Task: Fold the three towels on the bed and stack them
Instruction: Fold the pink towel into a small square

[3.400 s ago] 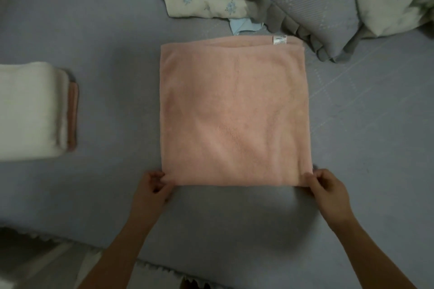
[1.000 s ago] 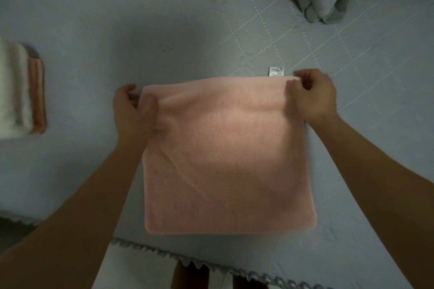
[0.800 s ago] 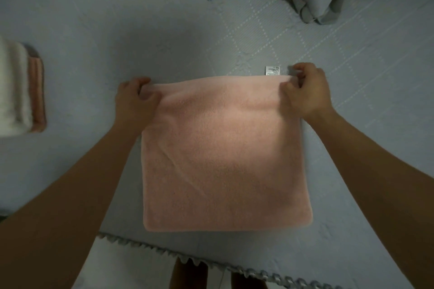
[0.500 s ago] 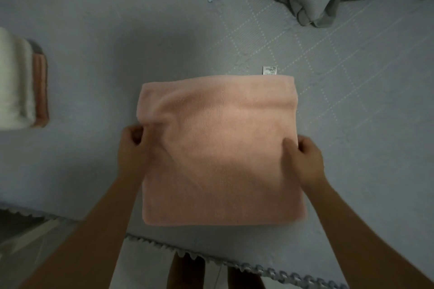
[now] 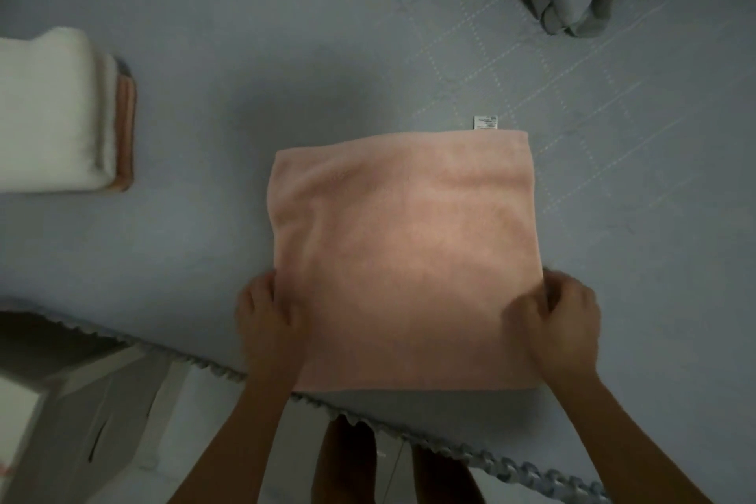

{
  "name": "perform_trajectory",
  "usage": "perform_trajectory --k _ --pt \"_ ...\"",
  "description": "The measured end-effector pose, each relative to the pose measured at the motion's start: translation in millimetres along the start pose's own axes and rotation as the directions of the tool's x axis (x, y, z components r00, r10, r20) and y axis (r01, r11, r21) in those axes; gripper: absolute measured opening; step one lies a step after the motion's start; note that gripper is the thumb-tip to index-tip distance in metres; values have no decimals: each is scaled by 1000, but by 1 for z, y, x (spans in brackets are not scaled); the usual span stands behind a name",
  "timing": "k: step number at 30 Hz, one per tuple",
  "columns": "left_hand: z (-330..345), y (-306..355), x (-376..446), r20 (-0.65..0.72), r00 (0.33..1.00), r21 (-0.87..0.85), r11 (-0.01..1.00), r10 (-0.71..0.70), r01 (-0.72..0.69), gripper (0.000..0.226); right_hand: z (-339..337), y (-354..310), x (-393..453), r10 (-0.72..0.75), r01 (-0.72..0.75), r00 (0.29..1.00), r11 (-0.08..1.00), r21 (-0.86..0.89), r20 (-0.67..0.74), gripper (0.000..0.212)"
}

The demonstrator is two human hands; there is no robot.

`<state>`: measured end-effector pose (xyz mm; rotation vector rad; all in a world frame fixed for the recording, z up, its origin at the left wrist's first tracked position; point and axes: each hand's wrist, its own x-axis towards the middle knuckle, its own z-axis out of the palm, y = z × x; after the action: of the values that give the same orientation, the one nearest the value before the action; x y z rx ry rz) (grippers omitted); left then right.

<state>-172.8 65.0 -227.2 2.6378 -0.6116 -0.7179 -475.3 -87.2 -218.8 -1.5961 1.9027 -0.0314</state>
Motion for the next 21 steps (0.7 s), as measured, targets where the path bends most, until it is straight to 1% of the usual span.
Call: perform_trajectory --k 1,2,3,4,5,6,8,10,11,12,13,14,15,16,17,18,19,20,21 --pt "1 13 10 -17 994 31 994 106 -106 50 3 -18 2 -99 96 994 994 -50 -53 44" --pt "4 29 22 -21 976 60 975 218 -216 52 8 -38 4 -220 213 973 973 -93 -64 54" --pt "6 44 37 -20 945 88 942 326 -323 50 16 -60 8 -344 339 939 931 -137 -17 60" --pt "9 59 54 -17 909 115 904 417 -412 48 26 -83 12 -444 448 894 874 -187 65 63" --pt "11 73 73 -15 878 148 870 478 -471 48 37 -105 18 -520 539 842 809 -233 142 65" --pt "13 84 94 -12 863 176 851 505 -496 49 50 -125 26 -584 615 789 743 -265 191 67" --pt "11 99 137 3 884 189 867 468 -460 47 76 -160 45 -668 705 705 630 -325 236 69" --pt "1 108 174 35 922 170 907 385 -385 45 96 -182 60 -701 748 655 549 -372 283 68" --pt "-4 112 187 82 937 154 925 339 -348 43 103 -185 66 -700 759 642 525 -383 313 68" --pt "-9 115 196 177 938 141 936 297 -322 43 107 -182 71 -687 761 641 512 -398 341 69" --pt "-13 117 201 305 912 150 932 275 -331 44 106 -173 76 -669 752 651 507 -422 358 71" --pt "-16 117 202 429 863 190 907 266 -375 42 103 -162 82 -659 739 663 498 -454 355 73" --pt "-17 115 201 504 823 228 878 263 -421 37 96 -150 90 -656 723 674 490 -487 340 75" --pt "-17 112 201 522 808 236 865 272 -443 31 89 -139 100 -645 698 695 500 -512 318 77" --pt "-17 110 204 489 821 218 870 295 -443 28 80 -128 110 -623 660 730 536 -527 280 77" --pt "-17 111 207 412 848 188 879 334 -438 26 70 -118 118 -585 600 780 596 -533 224 78" --pt "-16 115 210 308 868 152 881 390 -449 25 59 -109 126 -522 514 839 672 -533 151 78" --pt "-16 122 213 204 874 108 877 442 -468 24 48 -103 133 -446 412 892 743 -528 70 78" --pt "-16 129 216 116 872 63 873 475 -484 25 39 -100 137 -377 325 926 791 -518 5 78"
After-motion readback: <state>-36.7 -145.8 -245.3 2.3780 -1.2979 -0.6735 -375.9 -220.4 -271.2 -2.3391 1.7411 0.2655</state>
